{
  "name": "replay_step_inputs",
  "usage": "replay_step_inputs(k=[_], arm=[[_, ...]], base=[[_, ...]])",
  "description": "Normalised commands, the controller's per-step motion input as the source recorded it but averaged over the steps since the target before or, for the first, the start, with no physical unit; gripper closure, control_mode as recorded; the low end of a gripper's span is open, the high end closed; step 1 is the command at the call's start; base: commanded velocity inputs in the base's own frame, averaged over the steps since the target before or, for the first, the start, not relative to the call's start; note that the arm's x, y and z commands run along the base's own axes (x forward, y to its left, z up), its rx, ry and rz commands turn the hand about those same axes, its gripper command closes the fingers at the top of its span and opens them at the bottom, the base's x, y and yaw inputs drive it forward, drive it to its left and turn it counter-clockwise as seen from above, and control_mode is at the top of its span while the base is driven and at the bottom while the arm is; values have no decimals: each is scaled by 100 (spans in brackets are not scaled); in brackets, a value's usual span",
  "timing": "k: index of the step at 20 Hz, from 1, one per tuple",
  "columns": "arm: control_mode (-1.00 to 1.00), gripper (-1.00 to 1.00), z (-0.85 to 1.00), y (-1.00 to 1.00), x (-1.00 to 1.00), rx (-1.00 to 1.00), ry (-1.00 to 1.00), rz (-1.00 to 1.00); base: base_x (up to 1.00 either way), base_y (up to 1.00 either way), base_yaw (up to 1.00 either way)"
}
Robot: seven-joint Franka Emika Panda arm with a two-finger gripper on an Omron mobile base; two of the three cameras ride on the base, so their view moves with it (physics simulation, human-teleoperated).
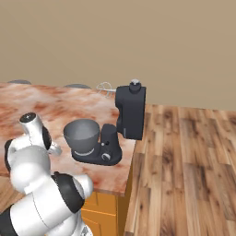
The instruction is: Add butter and sugar cubes to the stand mixer bowl and then turn on the stand mixer to begin making frosting.
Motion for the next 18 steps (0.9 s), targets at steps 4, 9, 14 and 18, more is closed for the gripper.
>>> replay_step_inputs(k=[4, 9, 14, 18], arm=[[-100, 100, 65, -8, -46, 0, 28, -32], [-100, 100, 67, -8, -34, -1, 17, -32], [-100, 100, 61, -12, -10, -5, -1, -38], [-100, 100, 45, -30, -8, -6, -22, -30]], base=[[0, 0, 0], [0, 0, 0], [0, 0, 0], [0, 0, 0]])
